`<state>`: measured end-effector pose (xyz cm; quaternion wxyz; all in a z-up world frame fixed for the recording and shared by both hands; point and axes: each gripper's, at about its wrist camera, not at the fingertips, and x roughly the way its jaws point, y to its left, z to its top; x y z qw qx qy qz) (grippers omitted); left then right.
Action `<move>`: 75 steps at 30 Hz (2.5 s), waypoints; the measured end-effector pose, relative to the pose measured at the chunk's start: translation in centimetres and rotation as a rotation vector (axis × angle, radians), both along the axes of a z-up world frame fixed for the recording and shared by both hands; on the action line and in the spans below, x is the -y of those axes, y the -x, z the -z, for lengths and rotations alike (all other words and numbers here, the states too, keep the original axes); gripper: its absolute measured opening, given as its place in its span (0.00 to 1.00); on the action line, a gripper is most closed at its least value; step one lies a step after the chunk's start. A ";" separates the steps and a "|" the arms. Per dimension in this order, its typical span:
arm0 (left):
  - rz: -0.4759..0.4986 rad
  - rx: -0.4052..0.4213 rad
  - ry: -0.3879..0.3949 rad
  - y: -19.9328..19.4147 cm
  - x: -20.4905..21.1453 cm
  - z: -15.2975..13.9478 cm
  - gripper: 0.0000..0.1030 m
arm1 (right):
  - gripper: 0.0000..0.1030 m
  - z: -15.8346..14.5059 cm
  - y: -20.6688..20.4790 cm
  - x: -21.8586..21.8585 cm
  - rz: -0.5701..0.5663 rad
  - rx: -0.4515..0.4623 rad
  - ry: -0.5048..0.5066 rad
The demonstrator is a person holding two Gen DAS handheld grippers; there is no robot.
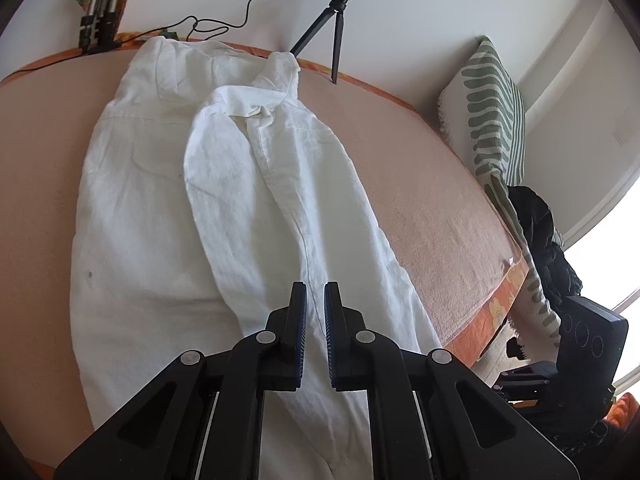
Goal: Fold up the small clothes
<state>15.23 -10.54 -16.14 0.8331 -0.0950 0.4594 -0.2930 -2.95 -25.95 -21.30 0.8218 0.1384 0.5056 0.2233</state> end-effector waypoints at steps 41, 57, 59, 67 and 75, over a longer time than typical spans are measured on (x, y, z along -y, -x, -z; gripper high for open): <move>-0.270 -0.318 0.246 10.9 -14.4 4.3 0.38 | 0.43 -0.8 0.2 2.1 -0.033 -0.095 -0.055; -0.168 -0.434 0.404 10.3 -13.1 5.5 0.15 | 0.35 2.4 -2.3 1.4 -0.060 -0.261 -0.259; -0.153 -0.422 0.410 10.3 -13.0 5.0 0.12 | 0.25 2.1 -2.3 0.6 -0.074 -0.255 -0.257; -0.148 -0.393 0.495 10.0 -13.6 3.2 0.07 | 0.10 0.3 -2.8 0.2 -0.048 -0.212 -0.339; -0.126 -0.318 0.560 7.4 -14.0 -0.4 0.07 | 0.10 -2.5 -3.8 1.6 0.003 -0.142 -0.466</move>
